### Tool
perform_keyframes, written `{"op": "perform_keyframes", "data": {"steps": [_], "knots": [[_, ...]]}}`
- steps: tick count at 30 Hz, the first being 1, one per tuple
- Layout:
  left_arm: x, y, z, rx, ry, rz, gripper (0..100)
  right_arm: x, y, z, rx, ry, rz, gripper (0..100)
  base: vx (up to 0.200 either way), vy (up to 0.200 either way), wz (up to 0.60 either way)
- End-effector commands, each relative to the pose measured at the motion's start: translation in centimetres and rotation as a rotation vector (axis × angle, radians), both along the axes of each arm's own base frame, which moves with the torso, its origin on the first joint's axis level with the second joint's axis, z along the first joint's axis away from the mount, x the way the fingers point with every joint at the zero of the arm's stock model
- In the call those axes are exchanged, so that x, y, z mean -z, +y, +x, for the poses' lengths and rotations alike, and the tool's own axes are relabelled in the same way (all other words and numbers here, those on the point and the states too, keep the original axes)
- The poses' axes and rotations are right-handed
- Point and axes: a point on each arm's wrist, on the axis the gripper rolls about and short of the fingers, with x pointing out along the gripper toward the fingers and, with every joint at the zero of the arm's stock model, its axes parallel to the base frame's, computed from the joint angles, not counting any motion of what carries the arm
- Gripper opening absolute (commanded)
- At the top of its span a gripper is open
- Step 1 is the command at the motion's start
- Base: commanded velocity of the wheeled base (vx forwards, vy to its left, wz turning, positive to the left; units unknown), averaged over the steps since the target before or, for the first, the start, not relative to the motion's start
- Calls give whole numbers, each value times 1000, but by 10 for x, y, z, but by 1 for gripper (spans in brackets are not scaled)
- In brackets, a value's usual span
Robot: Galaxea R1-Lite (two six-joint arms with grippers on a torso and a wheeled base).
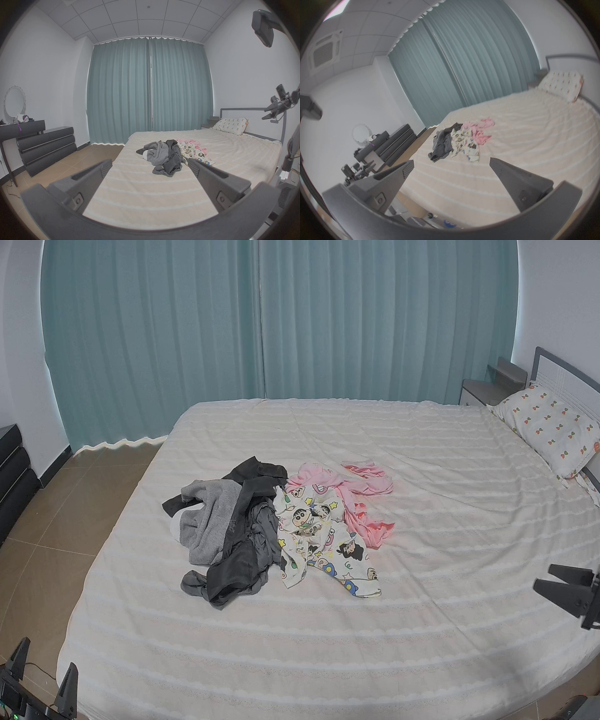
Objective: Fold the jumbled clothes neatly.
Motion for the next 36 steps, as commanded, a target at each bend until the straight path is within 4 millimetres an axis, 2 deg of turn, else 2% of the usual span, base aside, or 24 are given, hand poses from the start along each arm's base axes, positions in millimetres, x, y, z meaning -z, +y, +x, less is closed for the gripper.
{"op": "perform_keyframes", "data": {"steps": [1,3,4,7,12,14,15,22,27,32,33,36], "knots": [[5,0,1,0,11,0,100,57,60,110,-90,406,107,100,0,0,0],[5,0,1,0,11,0,100,60,62,114,-88,410,105,100,0,0,0],[5,0,1,0,11,0,100,71,67,128,-78,425,99,100,0,0,0],[5,0,1,0,11,0,100,91,74,149,-44,444,78,100,0,0,0],[5,0,1,0,11,0,100,124,85,178,-15,444,64,100,0,0,0],[5,0,1,0,11,0,100,130,88,185,-10,440,62,100,0,0,0],[5,0,1,0,11,0,100,139,92,195,12,433,51,100,0,0,0],[5,0,1,0,11,0,100,161,100,234,100,413,20,100,0,0,0],[5,0,1,0,11,0,100,174,96,252,147,408,12,100,0,0,0],[5,0,1,0,11,0,100,191,100,263,152,427,5,100,0,0,0],[5,0,1,0,11,0,100,201,104,268,151,429,-6,100,0,0,0],[5,0,1,0,11,0,100,204,107,274,161,417,-12,100,0,0,0]]}}
